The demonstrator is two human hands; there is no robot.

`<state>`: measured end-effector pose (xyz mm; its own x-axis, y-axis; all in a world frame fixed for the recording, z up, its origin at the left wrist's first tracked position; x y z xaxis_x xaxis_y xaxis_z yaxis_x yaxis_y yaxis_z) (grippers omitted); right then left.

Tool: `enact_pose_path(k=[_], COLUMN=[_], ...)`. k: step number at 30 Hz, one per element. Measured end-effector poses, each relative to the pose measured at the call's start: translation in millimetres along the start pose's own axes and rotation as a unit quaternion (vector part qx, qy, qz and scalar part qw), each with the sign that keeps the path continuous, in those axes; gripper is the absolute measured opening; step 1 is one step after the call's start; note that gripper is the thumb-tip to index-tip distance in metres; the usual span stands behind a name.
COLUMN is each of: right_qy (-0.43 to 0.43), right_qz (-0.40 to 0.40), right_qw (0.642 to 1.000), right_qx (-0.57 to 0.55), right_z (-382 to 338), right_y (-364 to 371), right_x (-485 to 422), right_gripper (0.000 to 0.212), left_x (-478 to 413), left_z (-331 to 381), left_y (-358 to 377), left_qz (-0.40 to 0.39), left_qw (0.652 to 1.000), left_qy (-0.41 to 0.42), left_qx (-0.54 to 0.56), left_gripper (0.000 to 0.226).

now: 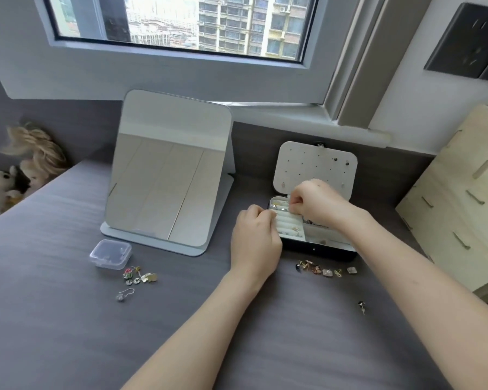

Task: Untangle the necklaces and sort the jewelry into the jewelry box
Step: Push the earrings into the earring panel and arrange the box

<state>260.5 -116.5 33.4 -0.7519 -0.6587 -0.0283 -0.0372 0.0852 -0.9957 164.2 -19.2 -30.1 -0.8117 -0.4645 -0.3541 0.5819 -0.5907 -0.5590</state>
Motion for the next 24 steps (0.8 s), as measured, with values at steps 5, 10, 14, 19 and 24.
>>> enact_pose_path(k=[5, 10, 14, 19, 24], right_qy=[0.007, -0.061, -0.155, -0.200, -0.211], right_qz=[0.247, 0.347, 0.276, 0.169, 0.145], right_qw=[0.969, 0.920, 0.922, 0.939, 0.949], right_qx=[-0.017, -0.172, -0.226, -0.223, -0.183], right_z=[-23, -92, -145, -190, -215], right_y=[12, 26, 48, 73, 82], right_x=[23, 66, 81, 67, 55], right_gripper=[0.015, 0.012, 0.015, 0.029, 0.026], left_x=[0, 18, 52, 86, 88], left_z=[6, 1, -33, -83, -89], left_y=[-12, -59, -122, -160, -155], left_qz=[0.023, 0.058, 0.086, 0.065, 0.020], left_qw=[1.000, 0.998, 0.992, 0.976, 0.987], left_qy=[-0.011, -0.019, -0.025, -0.094, -0.088], left_qx=[0.016, 0.005, -0.090, -0.186, -0.137], left_gripper=[0.031, 0.026, 0.027, 0.030, 0.038])
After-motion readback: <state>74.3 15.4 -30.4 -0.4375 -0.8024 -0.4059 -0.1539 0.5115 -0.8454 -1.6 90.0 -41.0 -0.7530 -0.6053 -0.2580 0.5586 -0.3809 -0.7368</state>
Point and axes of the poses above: each hand's wrist, its own x-axis away from the middle knuckle, its own y-axis out of the palm, z = x × y, the point moved 2 cm from there along -x, towards the middle knuckle, and after that the axes turned 9 degrees about -y, right-handed, at the moved point
